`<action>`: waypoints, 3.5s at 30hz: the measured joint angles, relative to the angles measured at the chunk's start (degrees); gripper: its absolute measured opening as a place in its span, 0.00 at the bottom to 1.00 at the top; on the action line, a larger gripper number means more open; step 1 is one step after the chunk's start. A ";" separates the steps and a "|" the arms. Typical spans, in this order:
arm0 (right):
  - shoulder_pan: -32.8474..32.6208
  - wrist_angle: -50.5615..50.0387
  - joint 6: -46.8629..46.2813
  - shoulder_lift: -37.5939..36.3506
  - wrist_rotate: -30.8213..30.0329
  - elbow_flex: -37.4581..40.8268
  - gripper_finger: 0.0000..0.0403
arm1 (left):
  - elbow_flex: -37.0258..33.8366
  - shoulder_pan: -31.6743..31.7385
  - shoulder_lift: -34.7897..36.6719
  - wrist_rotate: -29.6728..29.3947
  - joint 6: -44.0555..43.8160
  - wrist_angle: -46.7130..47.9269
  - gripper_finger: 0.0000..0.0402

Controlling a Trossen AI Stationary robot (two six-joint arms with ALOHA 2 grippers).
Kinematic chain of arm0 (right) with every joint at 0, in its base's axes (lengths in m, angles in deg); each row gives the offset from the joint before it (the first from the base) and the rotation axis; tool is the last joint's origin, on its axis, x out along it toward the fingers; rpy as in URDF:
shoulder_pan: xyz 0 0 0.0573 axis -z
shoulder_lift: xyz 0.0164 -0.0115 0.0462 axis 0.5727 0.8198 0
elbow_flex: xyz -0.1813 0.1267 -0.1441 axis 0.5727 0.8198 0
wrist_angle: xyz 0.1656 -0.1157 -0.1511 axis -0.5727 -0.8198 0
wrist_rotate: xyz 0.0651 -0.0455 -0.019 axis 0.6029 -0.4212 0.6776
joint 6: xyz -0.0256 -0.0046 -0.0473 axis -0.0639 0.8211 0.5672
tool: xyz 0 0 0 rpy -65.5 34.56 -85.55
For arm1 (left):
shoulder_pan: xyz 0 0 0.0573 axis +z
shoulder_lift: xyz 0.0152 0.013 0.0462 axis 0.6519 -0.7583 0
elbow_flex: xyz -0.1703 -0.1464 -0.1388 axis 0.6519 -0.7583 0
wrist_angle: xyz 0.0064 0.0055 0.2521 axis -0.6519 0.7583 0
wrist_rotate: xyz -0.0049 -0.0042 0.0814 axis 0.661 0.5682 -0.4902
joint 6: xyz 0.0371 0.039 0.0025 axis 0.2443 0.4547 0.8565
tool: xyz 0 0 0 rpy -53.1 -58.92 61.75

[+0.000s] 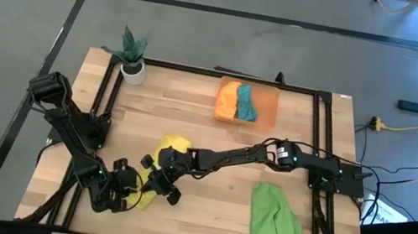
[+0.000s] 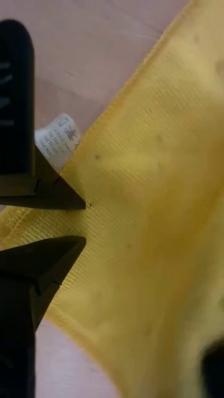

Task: Roll microfiber towels into tight, uniform cylinder then place into a basket
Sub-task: Roll the yellow microfiber towel

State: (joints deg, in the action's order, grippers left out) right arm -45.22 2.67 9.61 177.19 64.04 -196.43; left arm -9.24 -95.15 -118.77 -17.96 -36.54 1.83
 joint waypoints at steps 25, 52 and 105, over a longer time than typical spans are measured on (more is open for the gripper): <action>-0.13 -14.13 -1.40 8.07 1.39 -14.97 0.02 | 17.44 -5.16 0.83 3.01 -1.86 30.40 0.19; -1.15 -13.89 -1.42 8.07 -2.01 -14.97 0.08 | 25.97 -5.33 0.90 1.35 -1.94 43.85 0.19; -8.85 -16.00 -1.23 -0.57 -35.68 -14.91 0.36 | 25.97 -6.40 0.94 -0.17 -1.28 43.79 0.19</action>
State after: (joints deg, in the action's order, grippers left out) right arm -54.07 -13.33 8.38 176.62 28.37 -211.33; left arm 16.73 -101.55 -117.83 -18.13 -37.81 45.61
